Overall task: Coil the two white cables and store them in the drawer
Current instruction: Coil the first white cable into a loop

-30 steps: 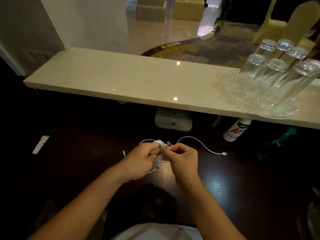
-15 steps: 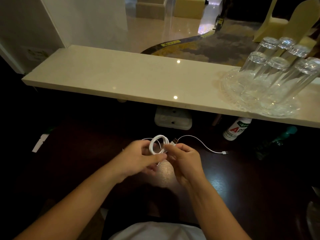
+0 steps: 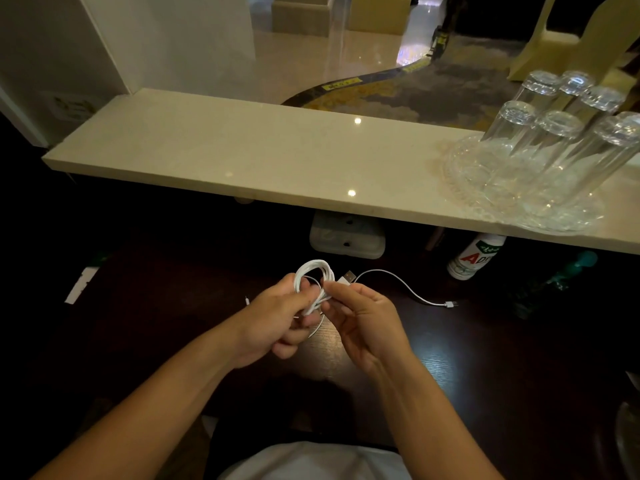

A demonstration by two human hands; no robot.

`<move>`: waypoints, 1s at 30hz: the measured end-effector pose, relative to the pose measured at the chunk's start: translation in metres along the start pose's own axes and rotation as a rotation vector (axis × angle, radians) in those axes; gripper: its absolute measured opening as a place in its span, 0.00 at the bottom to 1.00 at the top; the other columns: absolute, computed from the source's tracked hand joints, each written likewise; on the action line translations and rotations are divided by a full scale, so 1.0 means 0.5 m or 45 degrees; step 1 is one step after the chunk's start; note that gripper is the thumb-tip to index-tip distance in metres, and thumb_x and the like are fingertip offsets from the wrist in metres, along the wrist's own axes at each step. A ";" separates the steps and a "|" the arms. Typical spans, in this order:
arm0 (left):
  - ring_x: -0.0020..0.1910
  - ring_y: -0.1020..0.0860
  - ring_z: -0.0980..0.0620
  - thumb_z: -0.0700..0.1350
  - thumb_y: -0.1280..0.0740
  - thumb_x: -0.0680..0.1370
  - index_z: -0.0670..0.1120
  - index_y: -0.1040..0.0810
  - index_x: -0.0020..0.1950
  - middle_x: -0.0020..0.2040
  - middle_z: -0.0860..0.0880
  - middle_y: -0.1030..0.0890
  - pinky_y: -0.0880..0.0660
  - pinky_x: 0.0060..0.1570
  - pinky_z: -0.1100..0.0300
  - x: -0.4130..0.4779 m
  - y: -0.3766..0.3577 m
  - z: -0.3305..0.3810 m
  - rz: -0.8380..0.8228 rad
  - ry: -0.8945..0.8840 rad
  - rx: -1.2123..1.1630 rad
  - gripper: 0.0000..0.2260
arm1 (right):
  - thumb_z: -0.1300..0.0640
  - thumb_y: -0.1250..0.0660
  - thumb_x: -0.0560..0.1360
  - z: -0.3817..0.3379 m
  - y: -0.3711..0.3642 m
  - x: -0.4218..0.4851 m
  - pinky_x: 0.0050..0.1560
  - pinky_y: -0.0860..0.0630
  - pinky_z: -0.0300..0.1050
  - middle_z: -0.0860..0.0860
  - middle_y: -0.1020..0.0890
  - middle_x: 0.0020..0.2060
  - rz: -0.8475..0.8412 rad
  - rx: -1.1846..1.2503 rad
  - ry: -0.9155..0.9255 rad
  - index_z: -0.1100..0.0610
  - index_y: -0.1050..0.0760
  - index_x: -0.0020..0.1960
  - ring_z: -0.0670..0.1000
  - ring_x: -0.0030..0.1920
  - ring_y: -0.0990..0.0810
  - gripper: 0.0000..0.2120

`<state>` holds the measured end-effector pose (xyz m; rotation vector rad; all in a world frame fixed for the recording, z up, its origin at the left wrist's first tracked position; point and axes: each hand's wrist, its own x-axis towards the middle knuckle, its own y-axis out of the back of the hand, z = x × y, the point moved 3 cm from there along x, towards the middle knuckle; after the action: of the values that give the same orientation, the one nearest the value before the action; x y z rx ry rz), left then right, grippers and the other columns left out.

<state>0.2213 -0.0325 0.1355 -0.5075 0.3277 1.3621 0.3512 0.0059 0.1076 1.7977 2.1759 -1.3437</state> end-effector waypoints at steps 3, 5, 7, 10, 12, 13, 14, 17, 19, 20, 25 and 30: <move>0.22 0.41 0.59 0.48 0.44 0.83 0.47 0.33 0.52 0.30 0.52 0.32 0.44 0.18 0.68 0.000 -0.002 -0.003 0.060 0.046 -0.100 0.05 | 0.69 0.28 0.70 -0.001 -0.004 -0.008 0.40 0.19 0.41 0.58 0.19 0.32 0.042 -0.087 0.058 0.63 0.26 0.39 0.51 0.33 0.18 0.07; 0.21 0.41 0.59 0.46 0.44 0.84 0.46 0.34 0.51 0.28 0.52 0.33 0.44 0.17 0.69 0.003 -0.009 -0.005 0.108 0.049 -0.151 0.04 | 0.68 0.27 0.70 0.000 -0.005 -0.011 0.45 0.20 0.48 0.57 0.20 0.32 0.086 -0.182 0.148 0.62 0.27 0.34 0.53 0.33 0.18 0.11; 0.20 0.41 0.60 0.45 0.45 0.84 0.45 0.34 0.48 0.27 0.53 0.34 0.44 0.16 0.69 0.005 -0.016 -0.005 0.166 0.033 -0.174 0.07 | 0.66 0.25 0.69 0.002 -0.007 -0.015 0.50 0.21 0.55 0.57 0.19 0.32 0.130 -0.288 0.260 0.60 0.25 0.32 0.53 0.35 0.17 0.11; 0.20 0.41 0.60 0.45 0.45 0.84 0.44 0.32 0.49 0.27 0.53 0.34 0.44 0.17 0.69 0.008 -0.020 -0.002 0.246 0.013 -0.166 0.07 | 0.63 0.24 0.69 0.003 -0.013 -0.028 0.52 0.20 0.58 0.56 0.15 0.34 0.146 -0.396 0.402 0.60 0.19 0.36 0.54 0.38 0.16 0.06; 0.20 0.40 0.59 0.45 0.45 0.84 0.44 0.33 0.51 0.27 0.52 0.34 0.43 0.17 0.68 0.009 -0.017 0.000 0.262 0.023 -0.150 0.06 | 0.64 0.26 0.70 -0.001 -0.017 -0.036 0.50 0.19 0.54 0.56 0.14 0.37 0.124 -0.434 0.431 0.63 0.17 0.43 0.54 0.39 0.15 0.02; 0.20 0.40 0.59 0.45 0.44 0.84 0.44 0.33 0.50 0.27 0.53 0.34 0.43 0.17 0.68 0.009 -0.015 0.001 0.267 0.032 -0.142 0.06 | 0.65 0.27 0.72 -0.003 -0.020 -0.038 0.49 0.18 0.51 0.56 0.13 0.37 0.091 -0.431 0.422 0.64 0.16 0.46 0.53 0.40 0.15 0.04; 0.20 0.40 0.60 0.45 0.44 0.84 0.44 0.33 0.49 0.26 0.53 0.33 0.44 0.16 0.68 0.010 -0.011 0.001 0.269 0.040 -0.138 0.06 | 0.66 0.29 0.73 -0.006 -0.023 -0.039 0.48 0.18 0.47 0.55 0.13 0.38 0.041 -0.422 0.409 0.65 0.16 0.48 0.52 0.40 0.14 0.05; 0.20 0.41 0.60 0.45 0.45 0.84 0.45 0.34 0.48 0.26 0.53 0.33 0.44 0.16 0.69 0.011 -0.004 0.001 0.237 0.063 -0.123 0.06 | 0.65 0.33 0.76 -0.018 -0.033 -0.043 0.46 0.19 0.41 0.54 0.13 0.39 -0.082 -0.497 0.416 0.61 0.16 0.49 0.49 0.41 0.15 0.07; 0.21 0.41 0.60 0.46 0.45 0.84 0.45 0.33 0.51 0.27 0.53 0.34 0.44 0.17 0.69 0.008 -0.006 -0.001 0.189 0.060 -0.102 0.05 | 0.66 0.32 0.75 -0.026 -0.035 -0.042 0.41 0.19 0.38 0.52 0.13 0.36 -0.088 -0.559 0.427 0.61 0.16 0.45 0.47 0.38 0.16 0.06; 0.21 0.41 0.60 0.46 0.44 0.84 0.44 0.32 0.54 0.28 0.53 0.34 0.44 0.17 0.69 0.006 -0.008 -0.002 0.173 0.041 -0.093 0.06 | 0.67 0.30 0.73 -0.031 -0.034 -0.040 0.39 0.19 0.36 0.53 0.14 0.36 -0.069 -0.577 0.433 0.64 0.16 0.43 0.46 0.36 0.16 0.04; 0.21 0.42 0.59 0.47 0.45 0.84 0.45 0.33 0.66 0.29 0.53 0.35 0.44 0.17 0.70 0.006 -0.020 -0.007 0.164 -0.047 -0.089 0.13 | 0.69 0.24 0.66 -0.037 -0.031 -0.024 0.36 0.21 0.39 0.66 0.18 0.38 0.038 -0.615 0.406 0.73 0.24 0.41 0.49 0.34 0.18 0.10; 0.22 0.42 0.58 0.45 0.45 0.84 0.48 0.31 0.58 0.29 0.52 0.35 0.45 0.18 0.69 0.001 -0.018 -0.010 0.136 -0.087 -0.171 0.05 | 0.66 0.23 0.66 -0.048 -0.027 -0.004 0.34 0.22 0.41 0.67 0.16 0.41 -0.003 -0.731 0.313 0.74 0.22 0.43 0.54 0.35 0.18 0.13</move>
<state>0.2304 -0.0356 0.1324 -0.5595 0.2103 1.5085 0.3526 0.0191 0.1318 1.7783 2.3420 -0.4259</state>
